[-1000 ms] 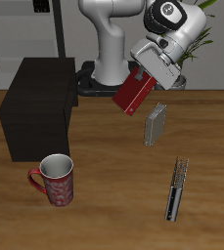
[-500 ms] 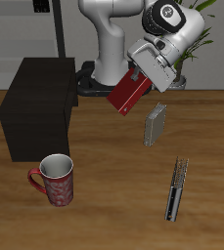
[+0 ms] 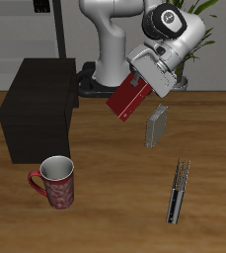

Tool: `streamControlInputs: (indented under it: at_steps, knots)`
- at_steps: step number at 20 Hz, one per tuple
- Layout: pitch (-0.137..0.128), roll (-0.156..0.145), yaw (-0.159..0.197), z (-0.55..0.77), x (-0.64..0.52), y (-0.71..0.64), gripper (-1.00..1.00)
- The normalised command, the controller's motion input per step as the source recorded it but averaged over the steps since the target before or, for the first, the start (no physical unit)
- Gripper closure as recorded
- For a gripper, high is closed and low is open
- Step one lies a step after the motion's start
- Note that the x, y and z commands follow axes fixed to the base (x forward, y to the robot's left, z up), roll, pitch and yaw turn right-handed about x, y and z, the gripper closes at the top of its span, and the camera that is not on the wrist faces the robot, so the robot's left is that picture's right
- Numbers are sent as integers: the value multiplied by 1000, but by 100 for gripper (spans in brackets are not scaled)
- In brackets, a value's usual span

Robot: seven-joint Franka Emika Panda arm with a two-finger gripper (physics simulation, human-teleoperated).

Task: Place the red book in the top region of the shelf

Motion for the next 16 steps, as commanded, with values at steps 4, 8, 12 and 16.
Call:
streamControlInputs:
  at_steps: [4, 8, 12, 16]
  knots:
    - [11, -14, -24, -11, 42, -72, 100]
    - [-16, -41, 29, -67, 39, -81, 100]
    - [34, -37, 20, -86, 180, -92, 100]
    - [14, -22, 22, -38, 65, 40, 100]
